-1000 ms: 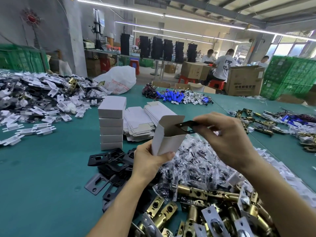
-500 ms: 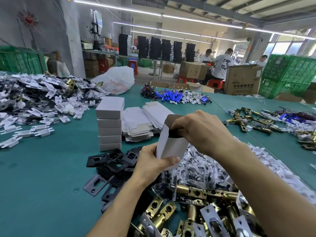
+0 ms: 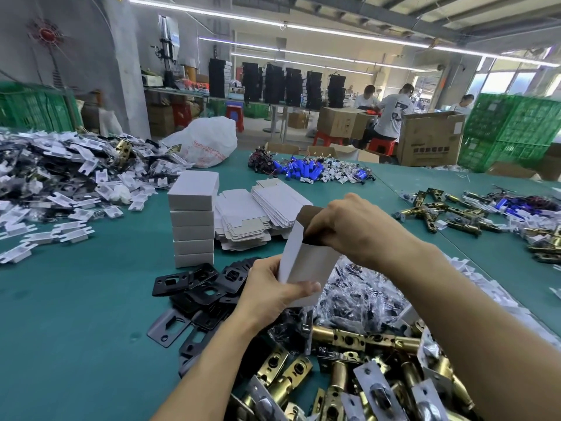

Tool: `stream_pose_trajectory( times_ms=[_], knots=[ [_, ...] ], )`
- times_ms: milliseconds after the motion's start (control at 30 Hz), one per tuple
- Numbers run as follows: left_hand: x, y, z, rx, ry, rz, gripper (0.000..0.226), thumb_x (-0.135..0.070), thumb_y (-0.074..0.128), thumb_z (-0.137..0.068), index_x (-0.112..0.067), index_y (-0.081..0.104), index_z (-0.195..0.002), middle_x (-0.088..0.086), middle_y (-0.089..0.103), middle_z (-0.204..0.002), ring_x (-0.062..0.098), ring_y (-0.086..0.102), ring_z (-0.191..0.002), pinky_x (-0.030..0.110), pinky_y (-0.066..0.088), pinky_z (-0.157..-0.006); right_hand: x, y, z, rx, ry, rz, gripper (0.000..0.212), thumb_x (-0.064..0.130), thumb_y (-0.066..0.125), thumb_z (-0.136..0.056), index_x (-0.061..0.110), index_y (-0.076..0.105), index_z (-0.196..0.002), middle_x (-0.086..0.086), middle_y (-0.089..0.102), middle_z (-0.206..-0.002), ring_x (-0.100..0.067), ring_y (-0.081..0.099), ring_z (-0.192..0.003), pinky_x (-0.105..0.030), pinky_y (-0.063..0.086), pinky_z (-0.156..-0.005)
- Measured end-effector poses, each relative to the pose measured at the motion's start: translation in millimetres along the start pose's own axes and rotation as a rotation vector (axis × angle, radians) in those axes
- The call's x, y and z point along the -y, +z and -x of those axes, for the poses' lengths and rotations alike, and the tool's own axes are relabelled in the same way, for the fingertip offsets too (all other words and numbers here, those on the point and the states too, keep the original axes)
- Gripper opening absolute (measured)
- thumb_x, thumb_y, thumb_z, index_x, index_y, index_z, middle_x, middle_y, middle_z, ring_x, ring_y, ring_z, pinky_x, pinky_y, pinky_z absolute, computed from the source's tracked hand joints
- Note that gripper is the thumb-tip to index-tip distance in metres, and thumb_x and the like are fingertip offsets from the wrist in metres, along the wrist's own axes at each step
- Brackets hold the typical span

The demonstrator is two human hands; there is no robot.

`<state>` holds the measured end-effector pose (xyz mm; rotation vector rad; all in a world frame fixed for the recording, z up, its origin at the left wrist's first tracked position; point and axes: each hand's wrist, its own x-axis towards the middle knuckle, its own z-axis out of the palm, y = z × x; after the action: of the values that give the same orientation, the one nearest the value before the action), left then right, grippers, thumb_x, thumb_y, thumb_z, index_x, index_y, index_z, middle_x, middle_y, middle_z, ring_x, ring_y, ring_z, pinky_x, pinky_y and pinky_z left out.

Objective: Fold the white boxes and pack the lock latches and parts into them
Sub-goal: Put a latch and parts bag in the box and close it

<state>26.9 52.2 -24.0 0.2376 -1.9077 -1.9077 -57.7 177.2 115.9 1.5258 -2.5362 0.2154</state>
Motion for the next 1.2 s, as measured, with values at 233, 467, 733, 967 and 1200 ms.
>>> stream_pose_trajectory(
  times_ms=[233, 467, 733, 967, 1200],
  knots=[
    [0, -3, -2, -0.122, 0.079, 0.116, 0.034, -0.013, 0.095, -0.058, -0.02, 0.079, -0.087, 0.005, 0.077, -0.09, 0.022, 0.073, -0.083, 0.034, 0.062, -0.072, -39, 22, 17, -0.349, 0.238, -0.292, 0.011, 0.015, 0.062, -0.093, 0.017, 0.072, -0.097, -0.002, 0.073, -0.086, -0.019, 0.068, -0.079, -0.045, 0.058, -0.077],
    [-5, -2, -4, -0.205, 0.121, 0.2, 0.043, -0.015, 0.097, -0.056, -0.018, 0.073, -0.092, -0.001, 0.077, -0.088, 0.017, 0.073, -0.082, 0.034, 0.062, -0.067, -61, 55, 34, 0.462, 0.402, -0.061, 0.04, 0.032, 0.084, -0.075, 0.025, 0.065, -0.11, 0.008, 0.059, -0.092, -0.013, 0.063, -0.086, -0.033, 0.055, -0.081],
    [3, -1, -5, -0.246, -0.05, 0.039, 0.038, -0.019, 0.093, -0.066, -0.023, 0.07, -0.096, 0.001, 0.074, -0.091, 0.023, 0.073, -0.084, 0.042, 0.064, -0.069, -65, 69, 41, 0.438, 0.458, -0.159, 0.048, 0.027, 0.087, -0.071, 0.021, 0.056, -0.109, 0.006, 0.056, -0.093, -0.015, 0.061, -0.081, -0.024, 0.048, -0.055],
    [3, -3, -4, -0.228, -0.008, -0.118, 0.036, -0.026, 0.093, -0.066, -0.03, 0.069, -0.092, -0.002, 0.073, -0.091, 0.023, 0.071, -0.085, 0.046, 0.063, -0.072, -73, 45, 44, 0.395, 0.398, -0.265, 0.016, 0.024, 0.078, -0.082, 0.024, 0.064, -0.075, 0.01, 0.063, -0.075, -0.003, 0.057, -0.067, -0.018, 0.042, -0.06],
    [1, -2, -3, -0.165, -0.042, 0.035, 0.039, -0.016, 0.093, -0.065, -0.023, 0.073, -0.097, 0.0, 0.077, -0.09, 0.026, 0.074, -0.086, 0.038, 0.063, -0.07, -50, 10, 41, -0.274, 0.236, -0.747, 0.004, 0.01, 0.07, -0.086, 0.012, 0.066, -0.085, -0.008, 0.07, -0.076, -0.02, 0.067, -0.063, -0.022, 0.054, -0.057]
  ],
)
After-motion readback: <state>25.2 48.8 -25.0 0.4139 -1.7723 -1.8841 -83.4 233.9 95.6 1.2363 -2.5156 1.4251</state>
